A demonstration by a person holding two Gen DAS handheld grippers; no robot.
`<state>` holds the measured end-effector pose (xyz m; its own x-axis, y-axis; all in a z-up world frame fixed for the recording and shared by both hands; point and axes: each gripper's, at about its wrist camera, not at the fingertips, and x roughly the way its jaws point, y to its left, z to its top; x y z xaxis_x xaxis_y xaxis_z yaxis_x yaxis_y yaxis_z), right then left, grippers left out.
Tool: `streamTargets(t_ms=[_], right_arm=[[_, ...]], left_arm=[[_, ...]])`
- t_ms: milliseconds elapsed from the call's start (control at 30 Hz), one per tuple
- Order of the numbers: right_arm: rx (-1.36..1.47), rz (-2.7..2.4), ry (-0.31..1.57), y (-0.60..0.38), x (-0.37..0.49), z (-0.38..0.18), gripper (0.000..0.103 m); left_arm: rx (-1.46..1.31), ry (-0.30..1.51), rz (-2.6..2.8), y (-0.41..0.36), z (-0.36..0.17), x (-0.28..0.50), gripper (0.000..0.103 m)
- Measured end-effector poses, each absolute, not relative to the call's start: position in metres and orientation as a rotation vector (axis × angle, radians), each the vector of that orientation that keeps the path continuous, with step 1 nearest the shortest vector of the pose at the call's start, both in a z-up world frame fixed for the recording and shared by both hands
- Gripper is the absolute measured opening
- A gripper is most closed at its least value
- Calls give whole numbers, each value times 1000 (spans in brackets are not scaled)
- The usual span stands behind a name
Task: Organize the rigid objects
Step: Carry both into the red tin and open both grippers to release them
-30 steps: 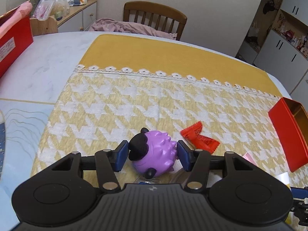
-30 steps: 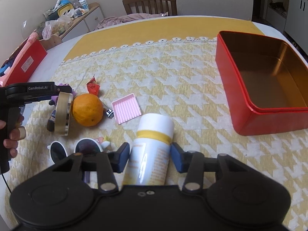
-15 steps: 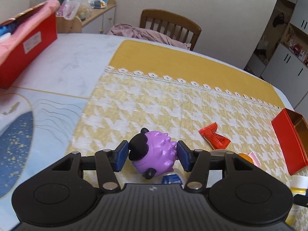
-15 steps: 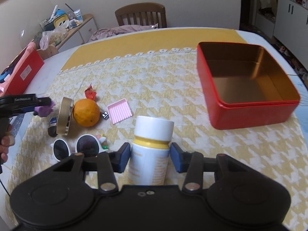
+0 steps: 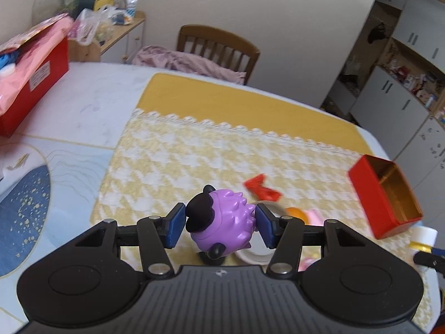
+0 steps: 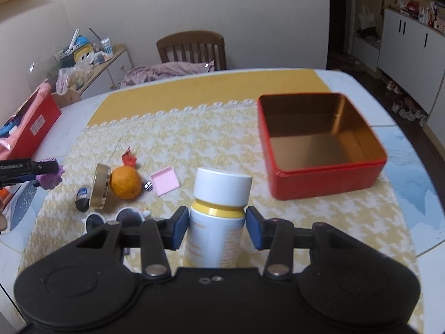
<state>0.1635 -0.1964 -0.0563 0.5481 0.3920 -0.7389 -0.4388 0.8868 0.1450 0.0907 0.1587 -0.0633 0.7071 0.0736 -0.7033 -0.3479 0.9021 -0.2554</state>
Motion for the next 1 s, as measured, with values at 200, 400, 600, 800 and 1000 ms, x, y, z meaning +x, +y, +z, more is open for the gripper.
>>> streamTargets(t_ms=[200,400,600,800,1000], right_arm=[[-55,449,830,-222,189,-38,44],[-38,431,802,-254,225,-24,44],[-43,447,807,-281,269,-23,44],[-94,488,824,-294,307,-30,43],[-151,539,862,-301,338,-43,44]], left_arm=[[-364,725,182,127,-39,101,54],[-354,726,111,79,-31,139,54],[-346,745,35,15,-32,195,54],[-317,750,-15,-41,-32,250,54],[-300,789,-52,-83,-42,303,54]])
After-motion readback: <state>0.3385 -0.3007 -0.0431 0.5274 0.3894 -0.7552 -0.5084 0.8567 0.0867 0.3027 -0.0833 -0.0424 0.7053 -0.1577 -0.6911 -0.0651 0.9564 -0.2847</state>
